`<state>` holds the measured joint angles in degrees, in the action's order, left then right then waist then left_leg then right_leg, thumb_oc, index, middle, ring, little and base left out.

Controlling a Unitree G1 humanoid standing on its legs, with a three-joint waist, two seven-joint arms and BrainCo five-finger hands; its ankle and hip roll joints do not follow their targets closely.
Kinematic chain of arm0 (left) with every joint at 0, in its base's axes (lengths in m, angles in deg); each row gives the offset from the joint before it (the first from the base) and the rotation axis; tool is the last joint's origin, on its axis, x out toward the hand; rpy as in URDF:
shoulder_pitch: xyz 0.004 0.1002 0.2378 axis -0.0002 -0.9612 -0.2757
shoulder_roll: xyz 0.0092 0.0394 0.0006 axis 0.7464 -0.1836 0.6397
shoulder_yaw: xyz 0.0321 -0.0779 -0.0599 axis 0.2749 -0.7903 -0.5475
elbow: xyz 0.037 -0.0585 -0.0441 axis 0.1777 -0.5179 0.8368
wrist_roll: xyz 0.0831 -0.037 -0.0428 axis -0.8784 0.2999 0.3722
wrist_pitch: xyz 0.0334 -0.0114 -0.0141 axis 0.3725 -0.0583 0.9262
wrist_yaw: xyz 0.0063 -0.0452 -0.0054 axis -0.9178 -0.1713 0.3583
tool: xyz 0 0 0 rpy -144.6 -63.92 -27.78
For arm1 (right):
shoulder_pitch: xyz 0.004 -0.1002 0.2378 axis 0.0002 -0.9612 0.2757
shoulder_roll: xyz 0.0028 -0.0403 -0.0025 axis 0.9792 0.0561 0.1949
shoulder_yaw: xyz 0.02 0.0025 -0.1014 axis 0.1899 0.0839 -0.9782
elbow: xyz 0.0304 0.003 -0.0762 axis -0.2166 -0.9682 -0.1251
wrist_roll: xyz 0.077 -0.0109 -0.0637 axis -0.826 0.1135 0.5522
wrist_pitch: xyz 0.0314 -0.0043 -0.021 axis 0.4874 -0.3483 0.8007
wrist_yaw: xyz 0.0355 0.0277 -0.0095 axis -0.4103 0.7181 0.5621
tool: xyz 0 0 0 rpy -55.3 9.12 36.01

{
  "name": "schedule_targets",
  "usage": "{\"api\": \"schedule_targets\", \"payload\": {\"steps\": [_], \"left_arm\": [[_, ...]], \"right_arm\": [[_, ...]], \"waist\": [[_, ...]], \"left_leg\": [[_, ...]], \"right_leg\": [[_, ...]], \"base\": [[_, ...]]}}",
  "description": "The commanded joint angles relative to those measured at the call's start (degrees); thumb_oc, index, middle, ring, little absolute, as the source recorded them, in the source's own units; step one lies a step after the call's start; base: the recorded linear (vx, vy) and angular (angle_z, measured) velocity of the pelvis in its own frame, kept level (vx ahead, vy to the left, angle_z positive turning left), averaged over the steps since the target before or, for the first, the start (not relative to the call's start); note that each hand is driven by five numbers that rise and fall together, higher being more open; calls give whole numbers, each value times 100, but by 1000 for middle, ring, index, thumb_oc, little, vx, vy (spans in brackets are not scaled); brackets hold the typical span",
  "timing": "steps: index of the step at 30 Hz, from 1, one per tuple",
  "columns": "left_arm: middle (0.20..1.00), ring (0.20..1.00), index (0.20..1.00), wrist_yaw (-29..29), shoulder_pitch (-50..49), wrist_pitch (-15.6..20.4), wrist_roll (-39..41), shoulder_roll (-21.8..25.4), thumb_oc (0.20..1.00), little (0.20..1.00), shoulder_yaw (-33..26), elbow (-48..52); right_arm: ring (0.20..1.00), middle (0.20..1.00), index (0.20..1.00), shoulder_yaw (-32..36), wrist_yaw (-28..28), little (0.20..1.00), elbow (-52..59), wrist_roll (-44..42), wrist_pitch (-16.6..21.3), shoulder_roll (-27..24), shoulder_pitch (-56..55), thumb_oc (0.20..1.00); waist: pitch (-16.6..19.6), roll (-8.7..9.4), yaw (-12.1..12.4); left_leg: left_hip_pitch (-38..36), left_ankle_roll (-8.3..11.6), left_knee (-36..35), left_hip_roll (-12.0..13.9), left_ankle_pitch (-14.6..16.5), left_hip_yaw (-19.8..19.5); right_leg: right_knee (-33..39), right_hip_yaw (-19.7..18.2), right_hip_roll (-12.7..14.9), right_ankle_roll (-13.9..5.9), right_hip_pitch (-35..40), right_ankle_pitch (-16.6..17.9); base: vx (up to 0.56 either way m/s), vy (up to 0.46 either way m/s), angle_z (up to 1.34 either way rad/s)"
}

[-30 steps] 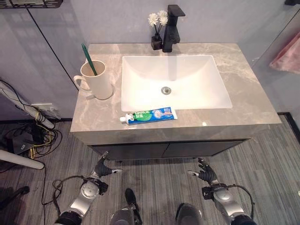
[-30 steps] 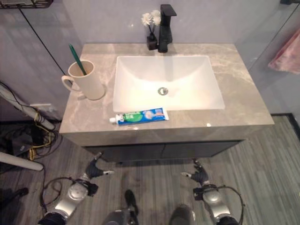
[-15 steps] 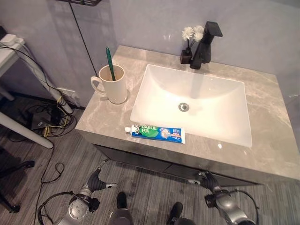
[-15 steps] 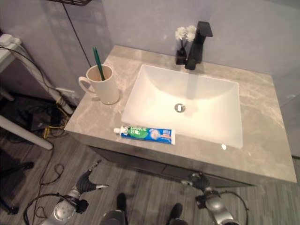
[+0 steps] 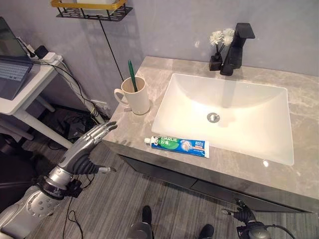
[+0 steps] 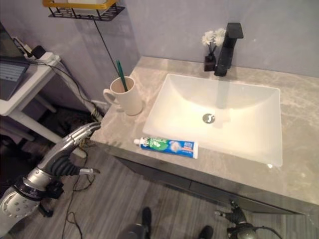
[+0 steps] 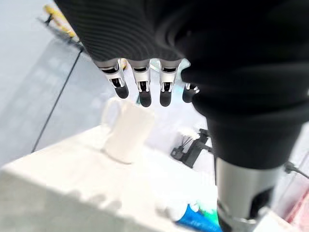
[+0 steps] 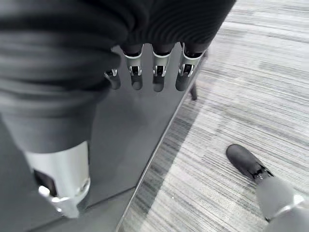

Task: Put brush and paste in cup on sink, flatten towel.

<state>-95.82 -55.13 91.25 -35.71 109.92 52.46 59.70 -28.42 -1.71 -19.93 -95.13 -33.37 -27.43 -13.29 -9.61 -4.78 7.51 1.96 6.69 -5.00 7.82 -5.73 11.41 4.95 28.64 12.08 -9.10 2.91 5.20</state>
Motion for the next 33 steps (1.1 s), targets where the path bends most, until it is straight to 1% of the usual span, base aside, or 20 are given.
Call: {"api": "schedule_targets", "payload": {"steps": [1,2,3,7,8,10,12,13,15,20,22,28,33], "left_arm": [[1000,1000,1000,-69,593,199,415,-40,1000,1000,-44,-5],[1000,1000,1000,-39,651,184,378,-60,1000,1000,26,-65],[1000,1000,1000,-43,666,187,375,-62,1000,1000,41,-74],[1000,1000,1000,86,807,144,268,4,1000,1000,172,-170],[1000,1000,1000,112,798,138,310,-42,1000,1000,194,-230],[1000,1000,1000,193,736,97,381,-157,1000,1000,222,-513],[1000,1000,1000,213,714,88,383,-185,1000,1000,228,-570],[1000,1000,1000,260,658,61,374,-247,1000,1000,269,-797],[1000,1000,1000,336,621,17,339,-296,1000,1000,341,-988],[1000,1000,1000,450,644,-25,194,-337,1000,1000,569,-1174],[1000,1000,1000,461,670,-84,30,-442,1000,1000,722,-1333],[1000,1000,1000,534,548,-118,-52,-558,1000,1000,815,-1511],[1000,1000,1000,567,614,-166,-30,-662,1000,1000,902,-1604]], "right_arm": [[1000,1000,1000,-1,-62,1000,100,-30,44,39,198,1000],[1000,1000,1000,2,-55,1000,139,-24,46,48,189,1000],[1000,1000,1000,7,-56,1000,141,-24,45,46,187,1000],[1000,1000,1000,29,-21,1000,500,18,80,59,17,1000],[1000,1000,1000,63,-26,1000,606,1,91,47,-36,1000],[1000,1000,1000,141,-44,1000,971,-2,132,15,-150,1000],[1000,1000,1000,182,-64,1000,1074,1,144,-3,-201,1000],[1000,1000,1000,258,-64,1000,1247,-23,183,-17,-300,1000],[1000,1000,1000,311,-72,1000,1433,11,211,-40,-399,1000],[1000,1000,1000,378,-85,1000,1459,94,225,-107,-413,1000],[1000,1000,1000,412,-97,1000,1515,138,228,-175,-440,1000],[1000,1000,1000,301,-35,1000,1814,298,245,-273,-554,1000],[1000,1000,1000,213,3,1000,1928,395,237,-335,-558,1000]], "waist": [[11,141,-245],[8,127,-313],[7,125,-302],[-53,55,-588],[-75,40,-661],[-165,5,-852],[-177,-5,-883],[-200,-28,-977],[-240,-46,-1059],[-282,-76,-1111],[-287,-77,-1123],[-254,-49,-1143],[-239,-28,-1147]], "left_leg": [[-80,197,555,144,196,352],[-104,192,557,138,214,399],[-107,192,556,138,215,406],[-225,166,561,124,295,689],[-258,157,557,124,316,772],[-351,127,565,110,368,1050],[-369,122,546,109,372,1101],[-405,109,516,87,387,1200],[-411,100,482,78,383,1245],[-383,81,431,46,384,1262],[-372,64,387,25,386,1267],[-372,53,261,-4,344,1277],[-361,63,184,5,305,1268]], "right_leg": [[-375,-318,266,-262,-24,-49],[-386,-382,268,-266,-59,-43],[-390,-389,269,-266,-63,-44],[-479,-728,272,-276,-271,-18],[-506,-826,281,-285,-348,0],[-563,-1152,276,-310,-570,72],[-560,-1211,279,-320,-612,95],[-558,-1322,275,-335,-687,132],[-565,-1401,289,-352,-769,174],[-528,-1448,291,-379,-820,218],[-499,-1457,291,-399,-845,266],[-442,-1436,291,-421,-862,328],[-425,-1397,279,-417,-884,312]], "base": [[28,44,-15],[19,27,-22],[13,32,-27],[17,56,-35],[5,77,-80],[-2,81,-69],[10,44,-61],[22,62,-40],[13,43,-21],[2,16,-11],[20,11,1],[16,4,-1],[0,0,0]]}}
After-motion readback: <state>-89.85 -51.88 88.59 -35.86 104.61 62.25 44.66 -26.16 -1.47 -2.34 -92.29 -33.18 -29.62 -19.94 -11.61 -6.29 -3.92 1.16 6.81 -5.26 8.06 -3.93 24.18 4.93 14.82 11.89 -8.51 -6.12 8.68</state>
